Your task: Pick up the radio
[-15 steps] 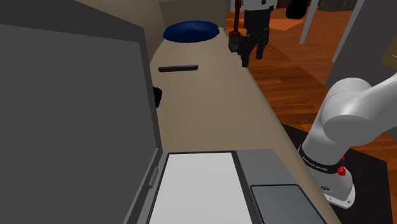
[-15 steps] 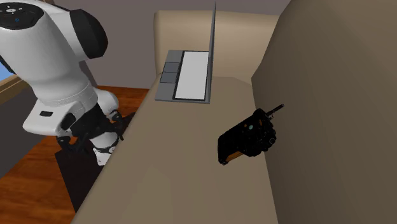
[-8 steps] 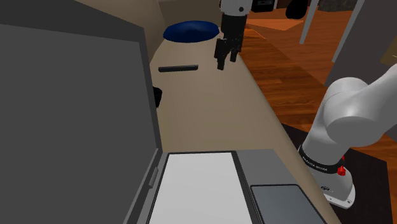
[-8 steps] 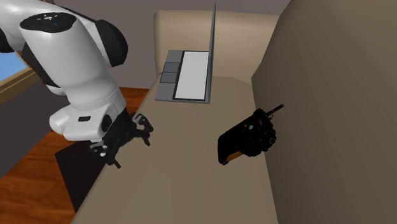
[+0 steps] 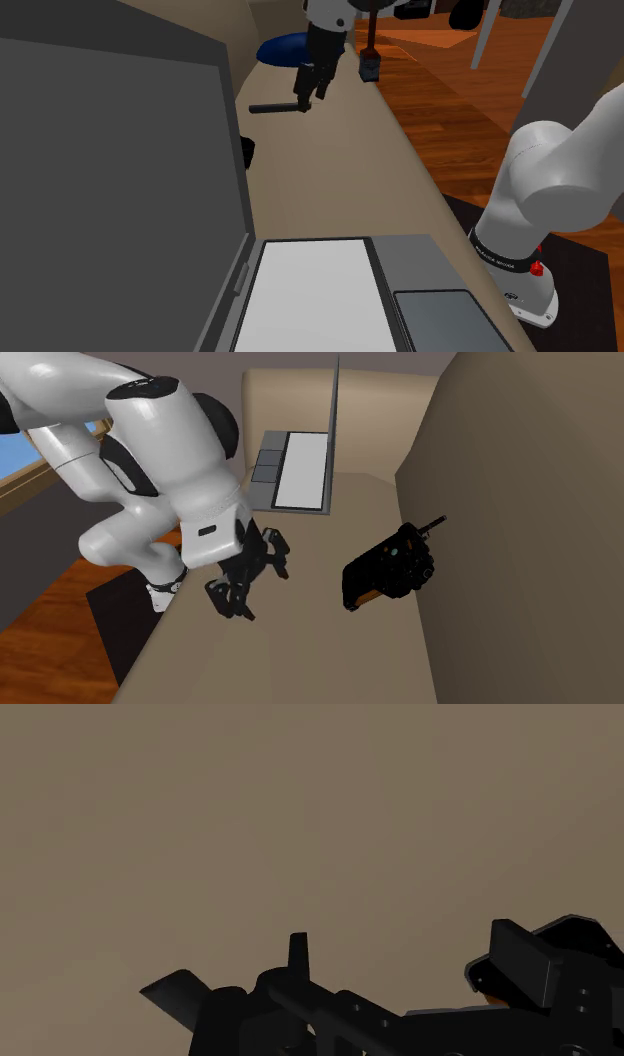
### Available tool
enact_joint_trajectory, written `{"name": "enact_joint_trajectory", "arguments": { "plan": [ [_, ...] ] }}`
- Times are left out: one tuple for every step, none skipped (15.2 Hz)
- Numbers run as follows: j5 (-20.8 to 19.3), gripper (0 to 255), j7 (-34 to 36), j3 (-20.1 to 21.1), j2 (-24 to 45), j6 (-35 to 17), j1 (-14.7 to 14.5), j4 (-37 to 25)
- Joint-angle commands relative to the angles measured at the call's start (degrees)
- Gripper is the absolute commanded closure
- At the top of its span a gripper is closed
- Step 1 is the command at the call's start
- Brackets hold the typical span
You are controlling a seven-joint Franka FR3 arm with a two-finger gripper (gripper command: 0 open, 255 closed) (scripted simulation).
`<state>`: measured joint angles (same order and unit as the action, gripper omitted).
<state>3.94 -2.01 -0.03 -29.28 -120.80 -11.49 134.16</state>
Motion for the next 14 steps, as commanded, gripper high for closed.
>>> {"name": "enact_joint_trajectory", "arguments": {
  "plan": [
    [0.8,0,-1.5,0.3,2.3,-3.5,-1.2,-1.6],
    [1.2,0,-2.2,0.5,3.4,-5.1,-1.9,-2.3],
    [1.5,0,-2.8,0.8,4.5,-6.7,-2.5,-3.0],
    [1.9,0,-3.5,1.0,5.5,-8.2,-3.1,-3.7],
    [2.3,0,-4.2,1.2,6.6,-9.8,-3.7,-4.5],
    [2.6,0,-5.0,1.5,7.6,-11.2,-4.3,-5.3],
    [3.0,0,-5.7,1.7,8.6,-12.7,-4.9,-6.2],
    [3.4,0,-6.4,1.9,9.6,-14.1,-5.4,-7.0],
    [3.7,0,-7.2,2.2,10.6,-15.4,-6.0,-7.9],
    [4.0,0,-7.9,2.4,11.6,-16.8,-6.6,-8.8],
    [4.4,0,-8.7,2.7,12.6,-18.1,-7.2,-9.8],
    [4.7,0,-9.5,2.9,13.6,-19.3,-7.8,-10.7],
    [5.0,0,-10.2,3.2,14.5,-20.5,-8.3,-11.7],
    [5.4,0,-11.0,3.4,15.5,-21.7,-8.9,-12.6]
  ]
}}
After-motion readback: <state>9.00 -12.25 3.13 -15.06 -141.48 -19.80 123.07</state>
